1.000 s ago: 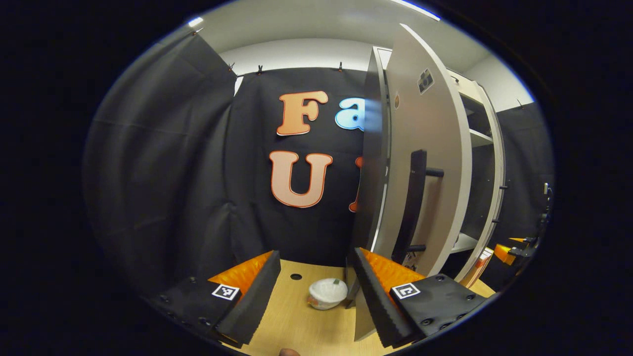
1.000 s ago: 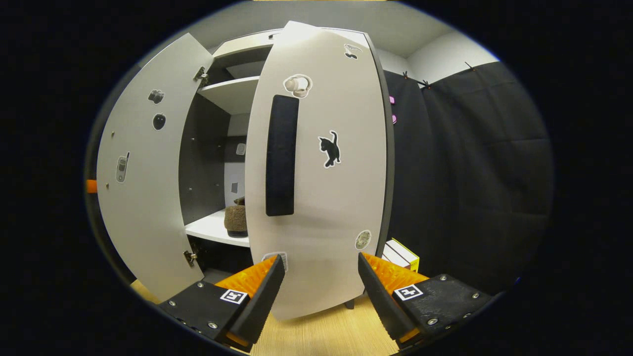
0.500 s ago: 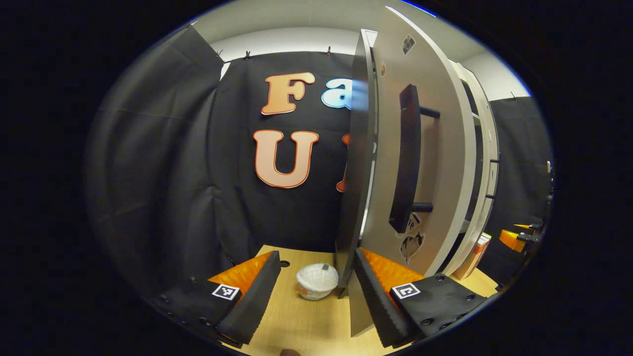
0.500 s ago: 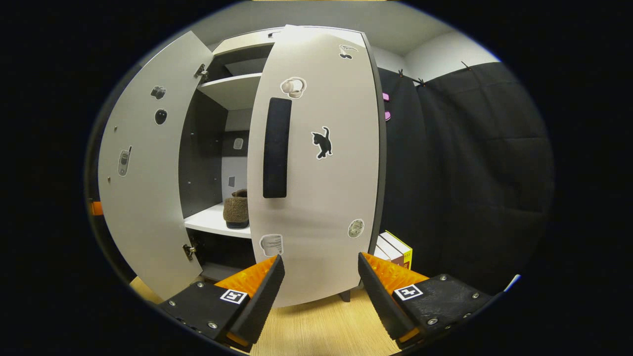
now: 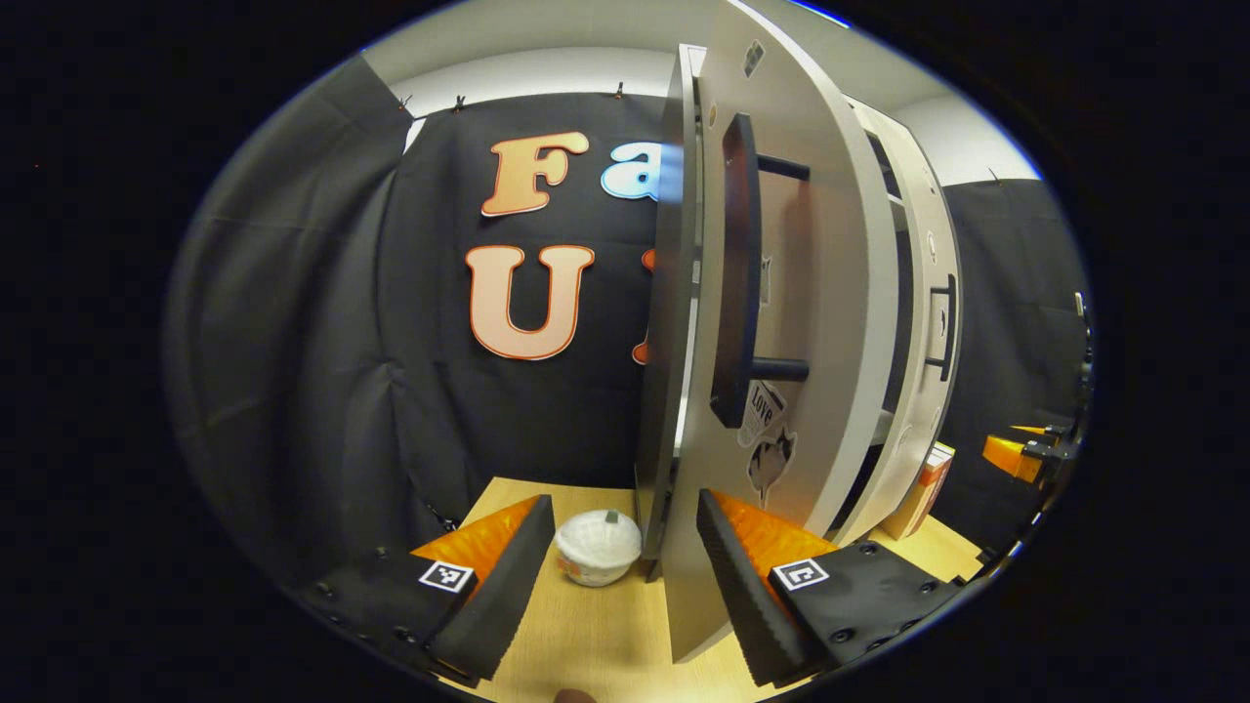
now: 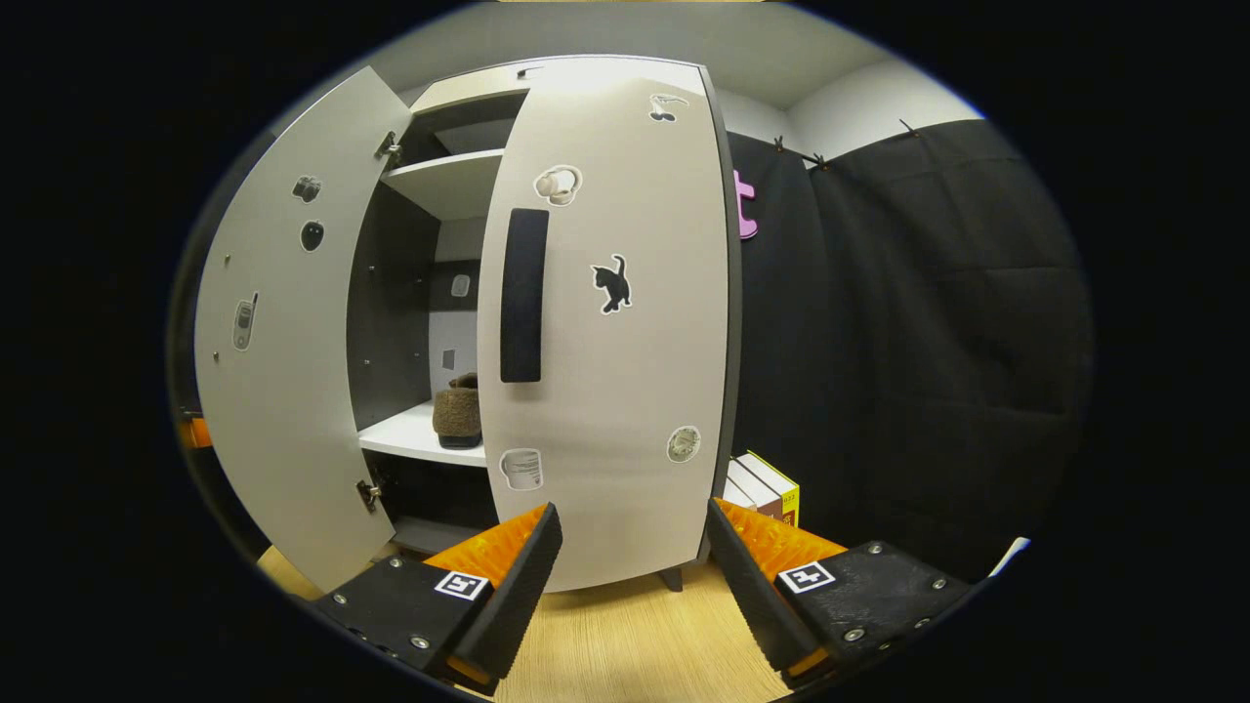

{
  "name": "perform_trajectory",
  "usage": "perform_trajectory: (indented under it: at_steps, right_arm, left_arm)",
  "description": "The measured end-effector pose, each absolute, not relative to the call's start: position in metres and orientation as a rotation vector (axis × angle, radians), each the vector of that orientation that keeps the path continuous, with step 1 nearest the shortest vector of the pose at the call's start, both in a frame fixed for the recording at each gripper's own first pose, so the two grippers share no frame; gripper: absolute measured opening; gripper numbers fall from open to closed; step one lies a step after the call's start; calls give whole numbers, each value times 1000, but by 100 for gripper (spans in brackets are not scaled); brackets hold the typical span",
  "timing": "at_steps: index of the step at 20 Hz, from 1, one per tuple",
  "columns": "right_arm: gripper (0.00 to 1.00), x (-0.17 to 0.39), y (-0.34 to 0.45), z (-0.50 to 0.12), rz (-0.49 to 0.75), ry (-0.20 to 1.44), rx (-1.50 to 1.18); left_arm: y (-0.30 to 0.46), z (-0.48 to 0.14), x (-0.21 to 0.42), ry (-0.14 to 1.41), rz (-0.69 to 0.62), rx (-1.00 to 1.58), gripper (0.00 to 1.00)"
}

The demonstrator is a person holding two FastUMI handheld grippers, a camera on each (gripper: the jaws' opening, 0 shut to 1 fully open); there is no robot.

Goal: Grab one shoe with the right hand and put it into the shoe cabinet, grab the other shoe with the left hand and put it into the shoe cabinet; then close the right door with the right hand and the left door with the left hand.

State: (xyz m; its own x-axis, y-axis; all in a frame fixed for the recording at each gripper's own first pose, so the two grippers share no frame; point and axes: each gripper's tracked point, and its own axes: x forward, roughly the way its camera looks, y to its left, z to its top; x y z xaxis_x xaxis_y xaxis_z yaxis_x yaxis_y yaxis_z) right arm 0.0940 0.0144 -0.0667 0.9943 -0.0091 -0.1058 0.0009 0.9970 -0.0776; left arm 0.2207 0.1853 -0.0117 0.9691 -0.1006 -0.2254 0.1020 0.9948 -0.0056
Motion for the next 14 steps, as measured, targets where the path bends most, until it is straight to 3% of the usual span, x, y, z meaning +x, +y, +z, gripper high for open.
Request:
perform_trajectory:
  at_steps: [4,5,9,14]
  right_arm:
    - [92,92,12,-68,-2,107,-63]
    - [92,91,12,-68,-1,105,-60]
    - [92,87,9,-67,7,101,-61]
    - [92,91,3,-63,19,89,-61]
  left_arm:
    - [178,-12,216,234,-100,13,99]
    - [177,-9,217,230,-94,26,92]
    - [165,-10,211,237,-99,11,99]
    - [135,-6,208,224,-150,28,99]
